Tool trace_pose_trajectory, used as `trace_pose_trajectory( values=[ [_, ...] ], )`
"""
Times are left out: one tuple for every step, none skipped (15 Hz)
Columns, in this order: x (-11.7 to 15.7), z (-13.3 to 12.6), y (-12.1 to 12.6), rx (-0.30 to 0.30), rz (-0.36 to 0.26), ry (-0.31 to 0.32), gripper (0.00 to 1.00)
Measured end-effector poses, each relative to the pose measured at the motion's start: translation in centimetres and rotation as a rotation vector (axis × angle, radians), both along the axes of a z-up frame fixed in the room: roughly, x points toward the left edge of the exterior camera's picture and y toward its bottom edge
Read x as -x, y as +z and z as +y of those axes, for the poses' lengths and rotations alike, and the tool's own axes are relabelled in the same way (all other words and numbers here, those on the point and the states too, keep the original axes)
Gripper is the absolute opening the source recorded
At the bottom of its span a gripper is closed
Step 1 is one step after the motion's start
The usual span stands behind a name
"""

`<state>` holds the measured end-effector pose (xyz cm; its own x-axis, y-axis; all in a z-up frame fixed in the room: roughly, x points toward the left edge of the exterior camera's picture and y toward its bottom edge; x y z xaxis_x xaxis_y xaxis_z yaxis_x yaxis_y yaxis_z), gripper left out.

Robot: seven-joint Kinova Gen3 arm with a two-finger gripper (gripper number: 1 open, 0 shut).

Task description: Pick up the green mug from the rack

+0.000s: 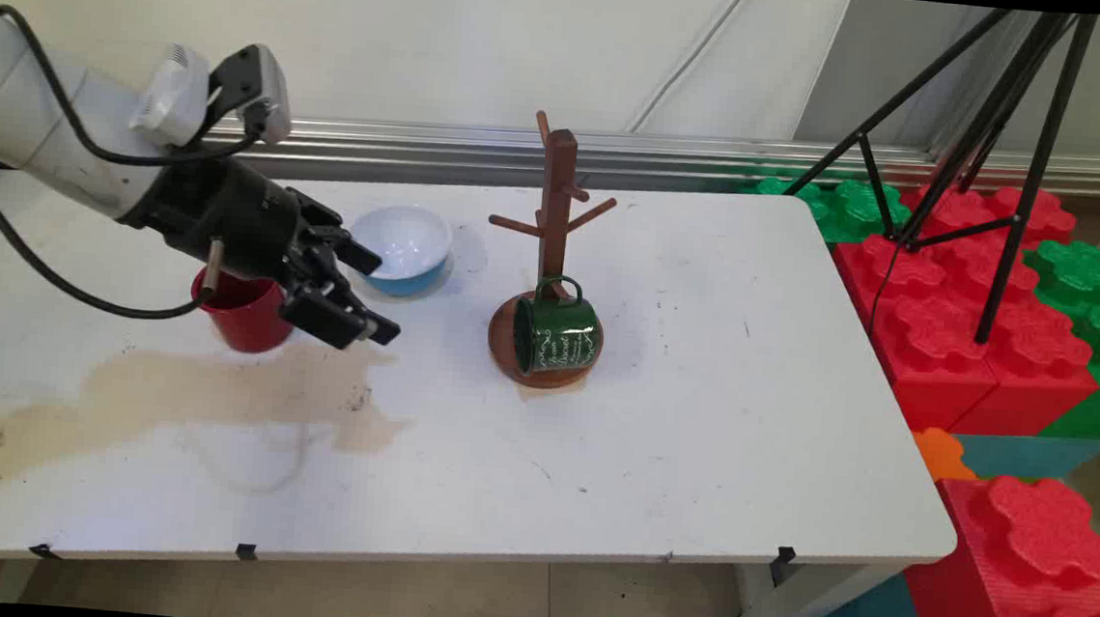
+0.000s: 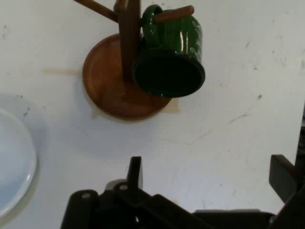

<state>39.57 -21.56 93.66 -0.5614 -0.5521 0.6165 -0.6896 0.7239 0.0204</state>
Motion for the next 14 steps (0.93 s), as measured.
trace_pose_trajectory(
  values=[
    [0.2,0.0,-0.1,-0.004,0.009,0.009,1.00],
    [0.6,-0.1,-0.4,-0.013,0.018,0.021,1.00],
    [0.9,-0.2,-0.6,-0.020,0.029,0.036,1.00],
    [1.2,-0.3,-0.9,-0.024,0.040,0.048,1.00],
    [1.6,-0.4,-1.3,-0.028,0.053,0.059,1.00],
    [2.0,-0.6,-1.7,-0.029,0.063,0.070,1.00],
    [2.3,-0.8,-2.1,-0.030,0.071,0.079,1.00],
    [2.5,-1.0,-2.4,-0.030,0.076,0.086,1.00],
    [2.8,-1.2,-2.8,-0.031,0.081,0.095,1.00],
    [3.0,-1.3,-3.1,-0.033,0.085,0.100,1.00],
    [3.3,-1.5,-3.5,-0.035,0.089,0.107,1.00],
    [3.7,-1.8,-4.0,-0.039,0.093,0.112,1.00],
    [4.2,-2.2,-4.5,-0.041,0.097,0.117,1.00],
    [4.7,-2.5,-4.9,-0.043,0.101,0.122,1.00]
  ],
)
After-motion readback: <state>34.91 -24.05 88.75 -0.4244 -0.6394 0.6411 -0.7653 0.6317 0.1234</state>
